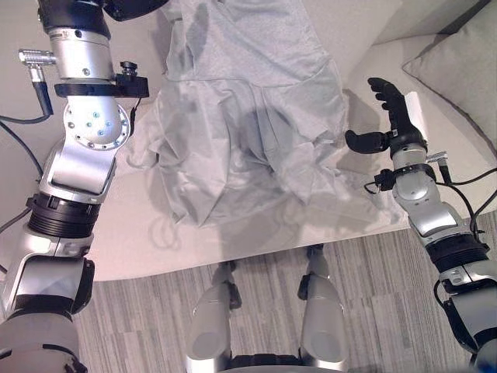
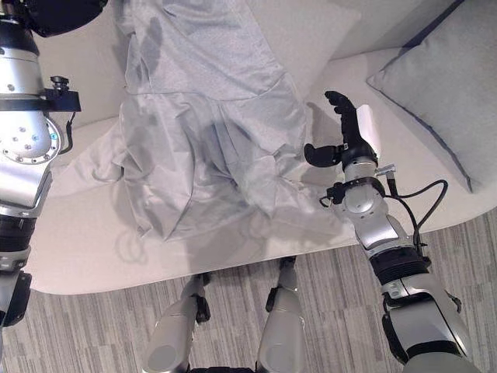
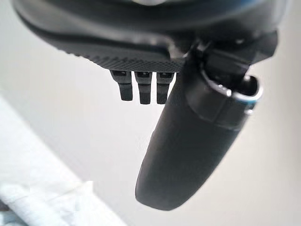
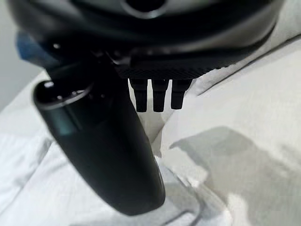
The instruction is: Hang the clothes on the sofa on the clothes rack.
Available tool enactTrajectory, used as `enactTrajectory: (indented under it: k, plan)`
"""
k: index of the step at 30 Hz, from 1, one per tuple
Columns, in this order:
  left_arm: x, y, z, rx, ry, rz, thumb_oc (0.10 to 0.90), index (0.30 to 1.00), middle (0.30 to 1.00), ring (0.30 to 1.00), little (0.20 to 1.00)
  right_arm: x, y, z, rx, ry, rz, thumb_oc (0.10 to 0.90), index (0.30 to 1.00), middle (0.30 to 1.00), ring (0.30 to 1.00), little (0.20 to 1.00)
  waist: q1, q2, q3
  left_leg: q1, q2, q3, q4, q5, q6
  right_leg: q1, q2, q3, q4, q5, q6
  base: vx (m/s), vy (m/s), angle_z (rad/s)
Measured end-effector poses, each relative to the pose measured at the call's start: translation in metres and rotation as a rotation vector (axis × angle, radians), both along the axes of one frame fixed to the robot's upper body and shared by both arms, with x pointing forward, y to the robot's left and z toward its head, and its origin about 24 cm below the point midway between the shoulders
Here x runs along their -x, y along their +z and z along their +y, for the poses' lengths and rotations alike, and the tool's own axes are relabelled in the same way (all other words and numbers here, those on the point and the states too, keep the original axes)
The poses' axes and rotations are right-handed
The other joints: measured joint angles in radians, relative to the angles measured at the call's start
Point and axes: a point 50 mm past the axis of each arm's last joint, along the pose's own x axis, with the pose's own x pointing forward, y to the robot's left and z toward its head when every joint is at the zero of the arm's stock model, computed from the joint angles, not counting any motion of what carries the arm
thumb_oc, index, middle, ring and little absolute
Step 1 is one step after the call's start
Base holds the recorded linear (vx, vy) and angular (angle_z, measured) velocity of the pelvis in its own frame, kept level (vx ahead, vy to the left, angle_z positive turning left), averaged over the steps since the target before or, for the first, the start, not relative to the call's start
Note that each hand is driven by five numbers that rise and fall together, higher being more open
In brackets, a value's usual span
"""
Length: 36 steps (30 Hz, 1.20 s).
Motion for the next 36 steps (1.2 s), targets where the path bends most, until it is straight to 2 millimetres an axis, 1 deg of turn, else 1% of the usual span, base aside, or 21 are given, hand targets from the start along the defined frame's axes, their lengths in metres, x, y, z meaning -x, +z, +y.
enactTrajectory:
  k: [2,3,4,5,7,9,11,14,16,17,22,23,24,25,26,27,28,30,32,36]
  plan:
    - [-0.005,-0.002,0.016,-0.037,0.095,0.029,0.8,0.9,0.9,0.9,0.9,0.0,0.0,0.0,0.001,0.001,-0.003,0.8,0.9,0.9,0.9,0.9,0.0,0.002,0.0,0.002,0.001,0.0,0.0,0.006,-0.001,0.001,0.002,0.0,0.0,0.0,0.0,-0.02,-0.002,-0.01]
    - [-0.01,-0.006,0.026,-0.046,0.151,0.057,0.8,0.9,0.9,0.9,0.9,0.0,0.0,0.0,0.003,0.001,-0.003,0.8,0.9,0.9,0.9,0.9,-0.001,0.004,-0.001,0.005,0.002,0.0,0.0,0.006,-0.001,0.004,0.003,0.0,0.0,0.0,0.0,-0.03,0.01,-0.01]
    - [-0.021,-0.021,0.043,-0.039,0.242,0.143,0.8,0.9,0.9,0.9,0.9,-0.001,0.002,0.003,0.031,0.006,-0.005,0.8,0.9,0.9,0.9,0.9,-0.001,0.007,-0.001,0.014,0.002,0.0,0.0,0.006,-0.001,0.012,0.002,0.0,0.0,0.0,0.0,-0.04,0.027,-0.01]
    - [-0.031,-0.04,0.065,-0.059,0.367,0.24,0.8,0.9,0.9,0.9,0.9,-0.004,0.013,0.01,0.066,0.024,-0.032,0.8,0.9,0.9,0.9,0.9,-0.001,0.007,-0.001,0.011,0.002,0.0,0.0,0.006,-0.002,0.009,0.002,0.0,0.0,0.0,0.0,-0.03,0.028,0.0]
    - [-0.036,-0.055,0.077,-0.066,0.431,0.308,0.8,0.9,0.9,0.9,0.9,-0.007,0.021,0.016,0.078,0.043,-0.053,0.8,0.9,0.9,0.9,0.9,-0.001,0.007,-0.001,0.01,0.002,0.0,-0.001,0.005,-0.002,0.009,0.002,-0.001,0.0,0.0,0.0,0.0,0.0,0.0]
    - [-0.04,-0.084,0.094,-0.076,0.519,0.426,0.8,0.9,0.9,0.9,0.9,-0.01,0.039,0.029,0.093,0.085,-0.108,0.8,0.9,0.9,0.9,0.9,0.002,0.007,0.0,0.008,0.003,-0.003,-0.001,0.004,-0.003,0.007,0.003,-0.003,0.0,0.0,-0.001,0.0,0.007,0.02]
    - [-0.04,-0.095,0.099,-0.077,0.54,0.465,0.8,0.9,0.9,0.9,0.9,-0.01,0.044,0.032,0.094,0.093,-0.124,0.8,0.9,0.9,0.9,0.9,0.013,0.007,0.0,0.005,0.003,-0.006,-0.001,0.005,-0.003,0.007,0.003,-0.006,0.0,0.0,-0.001,0.0,0.018,0.04]
    - [-0.042,-0.104,0.098,-0.069,0.534,0.493,0.8,0.9,0.9,0.9,0.9,-0.009,0.046,0.037,0.092,0.113,-0.137,0.8,0.9,0.9,0.9,0.9,0.026,0.006,0.0,0.002,0.003,-0.009,-0.001,0.004,-0.003,0.007,0.003,-0.01,0.0,0.0,-0.001,0.0,0.004,0.02]
    - [-0.043,-0.109,0.1,-0.069,0.545,0.515,0.8,0.9,0.9,0.9,0.9,-0.01,0.046,0.043,0.087,0.133,-0.139,0.8,0.9,0.9,0.9,0.9,0.025,0.006,0.0,-0.004,0.003,-0.017,-0.001,0.005,-0.003,0.007,0.002,-0.018,0.0,0.0,-0.001,-0.01,0.008,0.1]
    - [-0.045,-0.115,0.1,-0.069,0.548,0.54,0.8,0.9,0.9,0.9,0.9,-0.011,0.046,0.047,0.099,0.144,-0.135,0.8,0.9,0.9,0.9,0.9,0.025,0.005,0.001,-0.007,0.002,-0.019,-0.001,0.005,-0.003,0.006,0.001,-0.021,0.0,-0.001,0.0,0.0,0.002,0.07]
    - [-0.051,-0.127,0.089,-0.055,0.504,0.578,0.8,0.9,0.9,0.9,0.9,-0.012,0.047,0.05,0.109,0.147,-0.137,0.8,0.9,0.9,0.9,0.9,0.023,0.002,0.002,-0.015,0.003,-0.021,0.0,0.006,-0.004,-0.001,0.001,-0.022,0.0,-0.001,0.0,0.0,0.0,0.0]
    - [-0.057,-0.14,0.078,-0.003,0.454,0.616,0.8,0.9,0.9,0.9,0.9,-0.013,0.049,0.056,0.118,0.16,-0.137,0.8,0.9,0.9,0.9,0.9,0.018,0.002,0.002,-0.018,0.003,-0.019,0.0,0.007,-0.004,-0.006,0.002,-0.021,0.0,-0.001,0.0,-0.01,-0.007,-0.06]
    - [-0.061,-0.154,0.068,0.0,0.416,0.669,0.8,0.9,0.9,0.9,0.9,-0.015,0.052,0.066,0.103,0.184,-0.15,0.8,0.9,0.9,0.9,0.9,0.001,-0.007,0.008,-0.022,0.005,-0.017,0.0,0.008,-0.004,-0.013,0.004,-0.021,0.0,0.0,-0.001,-0.01,-0.012,-0.06]
    - [-0.063,-0.159,0.064,-0.009,0.406,0.686,0.8,0.9,0.9,0.9,0.9,-0.015,0.052,0.068,0.108,0.193,-0.148,0.8,0.9,0.9,0.9,0.9,-0.006,-0.011,0.01,-0.023,0.006,-0.016,0.0,0.008,-0.004,-0.013,0.005,-0.021,0.0,-0.001,0.0,-0.01,-0.01,-0.07]
    - [-0.067,-0.163,0.057,0.038,0.383,0.699,0.8,0.9,0.9,0.9,0.9,-0.017,0.051,0.073,0.108,0.194,-0.145,0.8,0.9,0.9,0.9,0.9,-0.006,-0.013,0.009,-0.025,0.006,-0.012,-0.001,0.007,-0.005,-0.019,0.006,-0.017,0.0,-0.001,0.0,-0.01,0.004,-0.09]
    - [-0.075,-0.166,0.049,0.092,0.359,0.731,0.8,0.9,0.9,0.9,0.9,-0.023,0.058,0.08,0.101,0.189,-0.155,0.8,0.9,0.9,0.9,0.9,-0.008,-0.015,0.009,-0.04,0.006,-0.009,-0.001,0.007,-0.005,-0.037,0.007,-0.005,0.0,-0.001,0.0,0.0,0.006,-0.1]
    - [-0.08,-0.165,0.044,0.08,0.346,0.752,0.8,0.9,0.9,0.9,0.9,-0.025,0.066,0.089,0.092,0.203,-0.177,0.8,0.9,0.9,0.9,0.9,-0.015,-0.017,0.01,-0.062,0.007,-0.008,-0.001,0.011,-0.005,-0.061,0.009,-0.002,0.0,0.0,-0.001,0.0,0.003,-0.08]
    - [-0.082,-0.165,0.037,0.065,0.334,0.76,0.8,0.9,0.9,0.9,0.9,-0.025,0.072,0.101,0.078,0.225,-0.211,0.8,0.9,0.9,0.9,0.9,-0.031,-0.02,0.012,-0.09,0.009,-0.004,-0.001,0.019,-0.006,-0.091,0.011,0.002,0.0,0.003,-0.001,0.0,-0.006,-0.06]
    - [-0.084,-0.168,0.035,0.078,0.342,0.769,0.8,0.9,0.9,0.9,0.9,-0.024,0.072,0.105,0.104,0.228,-0.222,0.8,0.9,0.9,0.9,0.9,-0.034,-0.022,0.014,-0.093,0.016,0.002,-0.001,0.019,-0.006,-0.099,0.018,0.003,0.0,0.005,-0.001,0.0,-0.011,-0.1]
    - [-0.088,-0.16,0.04,0.096,0.362,0.769,0.8,0.9,0.9,0.9,0.9,-0.022,0.073,0.108,0.105,0.241,-0.231,0.8,0.9,0.9,0.9,0.9,-0.031,-0.022,0.014,-0.094,0.023,0.001,-0.001,0.019,-0.007,-0.1,0.026,0.003,0.0,0.004,-0.002,0.0,-0.001,-0.02]
